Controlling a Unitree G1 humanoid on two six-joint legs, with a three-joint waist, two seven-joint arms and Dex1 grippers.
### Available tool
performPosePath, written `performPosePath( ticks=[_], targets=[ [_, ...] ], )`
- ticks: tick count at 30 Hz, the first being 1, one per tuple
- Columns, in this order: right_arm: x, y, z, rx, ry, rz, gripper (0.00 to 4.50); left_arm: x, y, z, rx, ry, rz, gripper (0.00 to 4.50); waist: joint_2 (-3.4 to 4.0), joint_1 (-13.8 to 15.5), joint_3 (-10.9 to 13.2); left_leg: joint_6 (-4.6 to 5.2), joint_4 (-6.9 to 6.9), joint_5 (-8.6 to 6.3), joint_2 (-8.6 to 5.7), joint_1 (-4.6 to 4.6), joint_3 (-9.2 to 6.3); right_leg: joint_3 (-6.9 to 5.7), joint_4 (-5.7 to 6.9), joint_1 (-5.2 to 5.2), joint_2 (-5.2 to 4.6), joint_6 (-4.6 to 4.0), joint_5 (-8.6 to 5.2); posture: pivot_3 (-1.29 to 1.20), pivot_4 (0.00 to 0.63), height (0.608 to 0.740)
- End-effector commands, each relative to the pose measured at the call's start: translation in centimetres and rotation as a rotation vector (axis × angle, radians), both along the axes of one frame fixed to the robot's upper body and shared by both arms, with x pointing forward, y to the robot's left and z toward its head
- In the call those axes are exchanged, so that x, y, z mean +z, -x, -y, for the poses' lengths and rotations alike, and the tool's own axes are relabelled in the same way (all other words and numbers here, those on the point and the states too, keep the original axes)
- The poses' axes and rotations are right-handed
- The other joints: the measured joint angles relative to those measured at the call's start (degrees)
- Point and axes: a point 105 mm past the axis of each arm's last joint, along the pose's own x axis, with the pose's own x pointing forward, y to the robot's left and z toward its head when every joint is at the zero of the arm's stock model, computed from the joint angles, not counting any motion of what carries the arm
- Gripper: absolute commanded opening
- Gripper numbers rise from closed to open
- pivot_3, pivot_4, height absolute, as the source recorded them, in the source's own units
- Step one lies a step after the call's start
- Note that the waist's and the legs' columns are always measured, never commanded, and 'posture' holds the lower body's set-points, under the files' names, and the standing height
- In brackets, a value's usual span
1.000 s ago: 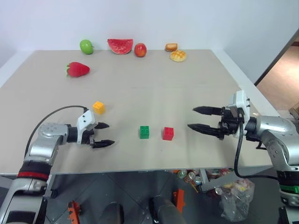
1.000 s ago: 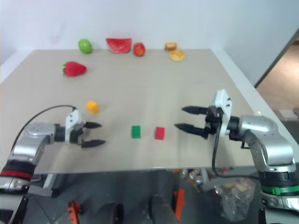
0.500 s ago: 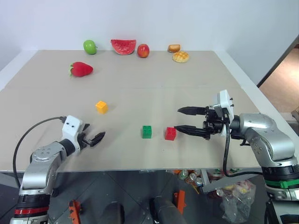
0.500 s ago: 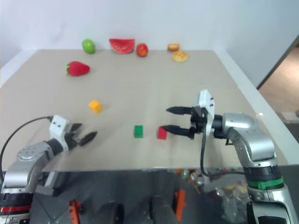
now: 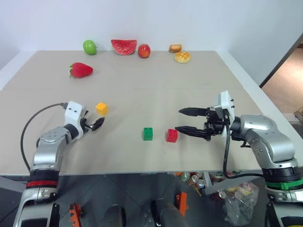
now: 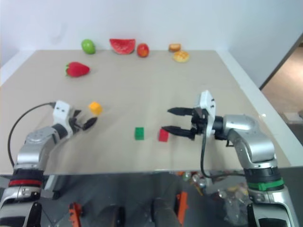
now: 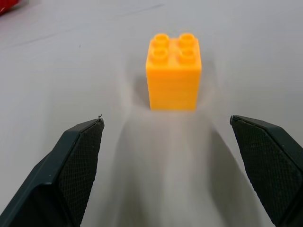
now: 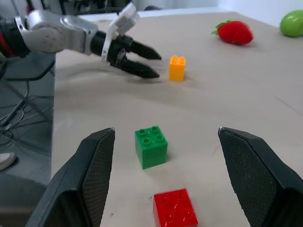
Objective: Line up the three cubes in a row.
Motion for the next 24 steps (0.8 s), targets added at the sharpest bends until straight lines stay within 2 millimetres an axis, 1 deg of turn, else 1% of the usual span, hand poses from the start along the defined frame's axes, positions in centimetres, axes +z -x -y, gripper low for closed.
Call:
performPosePath(
  ticks=[1, 4, 7, 14, 15, 17, 18, 23, 24],
  targets=[
    [2.7, -1.0, 0.0, -0.069, -0.082, 0.089, 3.6, 1.4, -1.1, -0.3, -0.019, -0.032, 0.047, 4.42, 0.0, 0.0, 0.0, 0.0, 0.0, 0.0, 0.01, 0.0, 0.0, 0.0, 0.0, -0.01, 0.01, -0.02, 0.02, 0.0, 0.15, 0.74],
    [3.0, -0.7, -0.3, -0.067, -0.112, 0.088, 3.6, 1.4, -1.7, -0.1, -0.029, -0.032, 0.047, 4.42, 0.0, 0.1, 0.0, 0.0, 0.0, 0.0, 0.01, -0.02, -0.03, -0.03, 0.0, -0.01, 0.01, -0.01, 0.02, 0.0, 0.15, 0.74],
    [2.8, -0.5, -0.5, -0.07, -0.116, 0.085, 3.6, 1.0, -2.1, 0.2, -0.039, -0.04, 0.043, 4.42, 0.0, 0.1, 0.0, -0.02, -0.03, -0.01, 0.0, -0.07, -0.02, -0.01, -0.02, -0.02, -0.02, 0.05, -0.03, 0.0, 0.15, 0.74],
    [2.7, -0.3, -0.3, -0.082, -0.122, 0.08, 3.6, 0.9, -3.0, 1.7, -0.088, -0.026, 0.042, 4.42, 0.0, 0.1, 0.0, -0.05, -0.01, -0.04, -0.02, -0.1, -0.04, -0.01, -0.04, -0.02, -0.04, 0.07, -0.03, 0.0, 0.15, 0.74],
    [2.7, -0.3, -0.3, -0.082, -0.122, 0.079, 3.6, 0.9, -3.1, 2.0, -0.097, -0.025, 0.046, 4.18, 0.0, 0.1, 0.0, -0.05, 0.0, -0.04, -0.03, -0.1, -0.04, -0.01, -0.04, -0.01, -0.04, 0.07, -0.03, 0.0, 0.15, 0.74],
    [2.6, -0.3, -0.3, -0.081, -0.117, 0.078, 3.6, 1.1, -3.3, 2.5, -0.114, -0.025, 0.055, 3.46, 0.0, 0.1, 0.0, -0.05, 0.0, -0.04, -0.04, -0.1, -0.02, 0.02, -0.04, -0.02, -0.04, 0.08, -0.03, 0.0, 0.15, 0.74],
    [2.6, -0.3, -0.3, -0.081, -0.115, 0.078, 3.6, 1.2, -3.4, 2.8, -0.122, -0.024, 0.061, 3.24, 0.0, 0.1, 0.0, -0.05, 0.0, -0.04, -0.04, -0.11, -0.02, 0.02, -0.04, -0.02, -0.04, 0.08, -0.03, 0.0, 0.15, 0.74],
    [2.5, -0.4, -0.1, -0.084, -0.106, 0.079, 3.6, 1.8, -3.9, 3.4, -0.137, -0.014, 0.078, 1.55, 0.0, 0.1, 0.0, -0.05, -0.03, -0.04, -0.01, -0.09, -0.04, 0.01, -0.04, -0.03, 0.02, 0.08, -0.03, 0.0, 0.15, 0.74],
    [2.5, -0.4, -0.1, -0.085, -0.105, 0.078, 3.6, 1.9, -4.0, 3.4, -0.138, -0.014, 0.078, 1.35, 0.0, 0.1, 0.0, -0.05, -0.03, -0.04, -0.01, -0.09, -0.05, -0.01, -0.04, -0.03, 0.02, 0.07, -0.03, 0.0, 0.15, 0.74]
  ],
)
